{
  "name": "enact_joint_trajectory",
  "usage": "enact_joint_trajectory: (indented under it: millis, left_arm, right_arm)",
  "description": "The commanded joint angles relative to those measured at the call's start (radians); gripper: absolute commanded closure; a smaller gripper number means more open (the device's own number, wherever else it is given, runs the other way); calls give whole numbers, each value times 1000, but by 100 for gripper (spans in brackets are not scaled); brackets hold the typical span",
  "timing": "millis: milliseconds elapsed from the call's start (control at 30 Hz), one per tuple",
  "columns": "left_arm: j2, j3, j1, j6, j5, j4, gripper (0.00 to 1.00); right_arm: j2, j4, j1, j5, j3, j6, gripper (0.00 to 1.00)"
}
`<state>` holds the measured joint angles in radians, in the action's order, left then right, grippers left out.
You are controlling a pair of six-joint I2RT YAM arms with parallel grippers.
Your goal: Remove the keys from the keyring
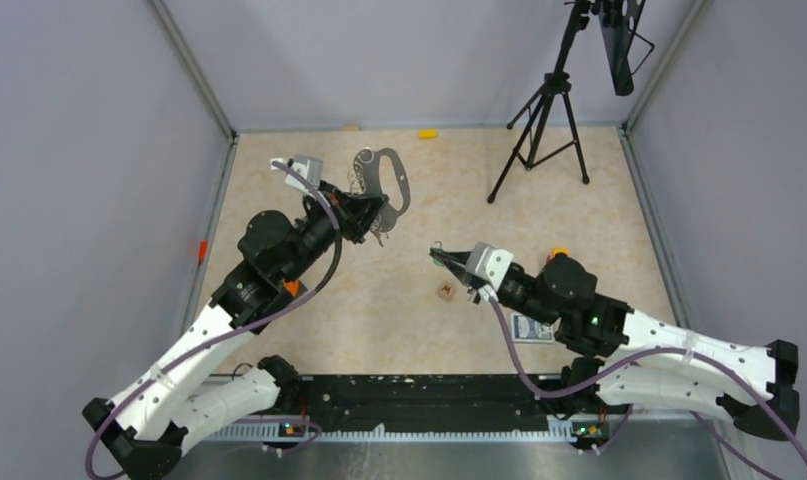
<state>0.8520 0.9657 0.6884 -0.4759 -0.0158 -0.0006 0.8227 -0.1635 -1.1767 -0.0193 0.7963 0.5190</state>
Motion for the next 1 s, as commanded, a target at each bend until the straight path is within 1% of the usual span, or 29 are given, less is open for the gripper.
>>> enact_joint_trajectory:
  millis: [0,100,233,333,433,500,633,700,767,833,933,967]
  left_arm:
    - [-41,-61,-3,48,44,36,100]
    - [-68,-115,-3,63,22,75,100]
    - [-86,-155,-3,85,-64,115,100]
    - [-94,-174,-3,98,-112,142,100]
    - [-101,-192,-3,108,-142,158,100]
    - [-106,-203,-3,108,-148,154,100]
    - [-120,-233,-3,87,-137,148,100]
    - [-124,-255,-3,66,-121,148,100]
    - [-123,-287,-3,35,-107,153,100]
    - [-107,-321,-3,15,-111,164,100]
    - [-77,-361,-3,-24,-122,171,100]
    - [-66,-375,-3,-31,-130,179,100]
  right_arm:
    - [-31,-18,-11,-288,-101,-449,100]
    - [-23,22,-11,-421,-149,-645,100]
    - [39,143,4,-505,-160,-840,100]
    - [99,225,46,-490,-175,-972,100]
    - [146,249,114,-411,-216,-1065,100]
    - [153,236,147,-374,-250,-1094,100]
    - [167,248,174,-373,-288,-1136,100]
    - [177,258,185,-360,-299,-1154,95]
    - [189,257,192,-336,-307,-1159,84]
    - [200,262,195,-319,-303,-1154,76]
    - [202,291,196,-333,-285,-1148,62]
    - [200,302,196,-344,-278,-1145,59]
